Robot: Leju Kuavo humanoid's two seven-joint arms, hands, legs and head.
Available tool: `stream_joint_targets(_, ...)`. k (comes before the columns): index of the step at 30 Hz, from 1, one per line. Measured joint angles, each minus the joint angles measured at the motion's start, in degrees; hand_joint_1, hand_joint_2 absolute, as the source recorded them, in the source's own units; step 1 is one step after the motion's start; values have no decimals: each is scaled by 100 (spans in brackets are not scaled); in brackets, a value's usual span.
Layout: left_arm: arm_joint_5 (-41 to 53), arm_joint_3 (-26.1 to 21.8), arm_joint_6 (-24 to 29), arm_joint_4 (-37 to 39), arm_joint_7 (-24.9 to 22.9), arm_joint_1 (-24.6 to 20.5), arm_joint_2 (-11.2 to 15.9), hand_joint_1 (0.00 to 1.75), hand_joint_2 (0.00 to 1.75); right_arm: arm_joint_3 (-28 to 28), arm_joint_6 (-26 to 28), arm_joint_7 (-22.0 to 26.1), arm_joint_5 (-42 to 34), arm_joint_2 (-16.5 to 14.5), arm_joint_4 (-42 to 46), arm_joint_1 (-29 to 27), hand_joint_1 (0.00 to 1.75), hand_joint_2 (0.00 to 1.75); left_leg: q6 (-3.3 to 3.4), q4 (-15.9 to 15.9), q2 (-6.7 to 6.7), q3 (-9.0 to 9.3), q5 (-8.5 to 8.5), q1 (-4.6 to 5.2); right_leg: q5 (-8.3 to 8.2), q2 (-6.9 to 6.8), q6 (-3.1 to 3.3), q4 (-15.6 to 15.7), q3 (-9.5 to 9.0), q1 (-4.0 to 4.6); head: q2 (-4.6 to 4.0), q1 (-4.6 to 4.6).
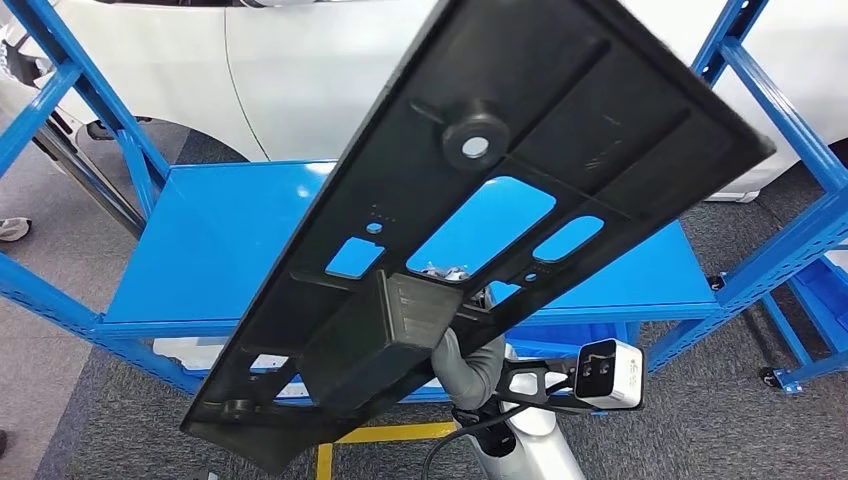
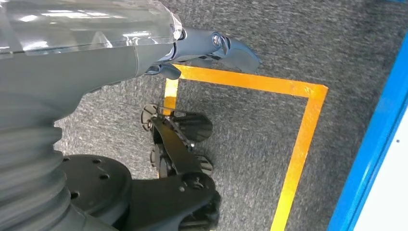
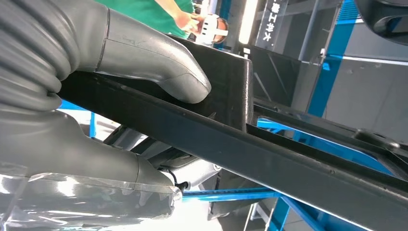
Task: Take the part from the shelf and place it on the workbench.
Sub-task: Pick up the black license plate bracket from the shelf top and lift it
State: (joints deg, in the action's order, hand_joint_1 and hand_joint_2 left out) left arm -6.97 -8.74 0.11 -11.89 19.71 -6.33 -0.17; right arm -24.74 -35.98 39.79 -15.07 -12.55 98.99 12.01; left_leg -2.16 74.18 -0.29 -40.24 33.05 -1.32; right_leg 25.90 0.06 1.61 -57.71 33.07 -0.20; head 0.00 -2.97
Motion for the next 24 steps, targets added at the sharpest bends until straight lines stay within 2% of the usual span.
stream_joint_targets(1,0,0,0,0,-3,3,0,0,175,-1,0,-1,0,0,2,-4,175,175,14,-198,0,96,-157,1,3,2,1,-5,-7,6,0,0)
stream_joint_targets(3,-1,0,3,0,-11,-1,4,0,175,-3,0,-1,-1,-1,15,-5,175,175,63,-996,-1,488,-548,6,14,5,-11,-23,-20,14,0,0)
stream_joint_targets(4,-1,0,6,0,-21,-4,7,0,175,-5,0,0,-1,-2,25,-4,175,175,92,-1333,-4,642,-668,21,15,7,-28,-41,-8,23,0,1)
stream_joint_targets(5,-1,0,10,0,-35,-5,10,0,175,-7,0,0,0,-2,34,-3,175,175,117,-1532,-7,723,-722,36,11,9,-53,-54,13,27,0,1)
stream_joint_targets(7,4,0,25,0,-64,10,11,0,175,-8,5,-1,10,-2,47,-5,175,175,162,-1609,-13,715,-743,69,-16,14,-114,-67,61,30,0,1)
stream_joint_targets(9,30,0,38,0,-85,38,8,0,175,-9,29,-1,43,-1,71,-14,175,175,227,-1644,-2,698,-791,47,37,20,-179,-107,90,24,0,1)
stream_joint_targets(10,46,0,43,0,-92,46,8,0,175,-9,51,0,65,-1,89,-22,175,175,264,-1668,5,689,-821,34,168,21,-209,-248,142,19,0,1)
stream_joint_targets(11,67,0,44,0,-97,48,9,0,175,-9,75,1,87,0,106,-33,175,175,297,-1685,12,674,-848,23,369,20,-235,-504,238,12,0,2)
stream_joint_targets(13,101,0,46,0,-106,50,14,0,175,-9,118,1,141,5,132,-79,175,175,329,-1684,18,619,-887,29,826,18,-274,-1268,521,-10,0,2)
stream_joint_targets(14,123,0,46,0,-111,53,15,0,175,-9,130,1,168,10,144,-110,175,175,332,-1678,21,586,-906,30,947,18,-287,-1566,617,-18,0,2)
stream_joint_targets(15,139,0,46,0,-116,57,15,0,175,-9,138,1,192,15,159,-140,175,175,328,-1671,23,553,-927,31,958,17,-296,-1682,624,-26,0,2)
stream_joint_targets(16,152,0,45,0,-119,61,14,0,175,-9,143,1,208,20,176,-164,175,175,319,-1660,23,522,-947,30,865,16,-298,-1566,516,-35,0,2)
stream_joint_targets(18,174,0,43,0,-122,64,13,0,175,-9,144,1,230,23,226,-192,175,175,290,-1630,20,470,-982,30,558,11,-279,-803,22,-50,0,2)
stream_joint_targets(19,184,0,39,0,-120,65,14,0,175,-9,132,1,242,24,257,-202,175,175,267,-1615,17,450,-999,35,448,10,-262,-428,-205,-42,0,1)
stream_joint_targets(20,195,0,37,0,-117,67,15,0,175,-7,117,3,252,24,288,-215,175,175,236,-1604,15,437,-1020,41,382,12,-241,-170,-351,-30,0,1)
stream_joint_targets(22,213,0,33,0,-111,74,19,0,175,4,80,6,276,24,335,-249,175,175,160,-1606,13,416,-1080,52,339,20,-190,-42,-379,1,0,1)
stream_joint_targets(24,222,0,34,0,-109,86,27,0,175,21,47,7,292,22,356,-282,175,175,89,-1588,14,380,-1069,43,264,9,-109,-6,-321,-19,0,2)
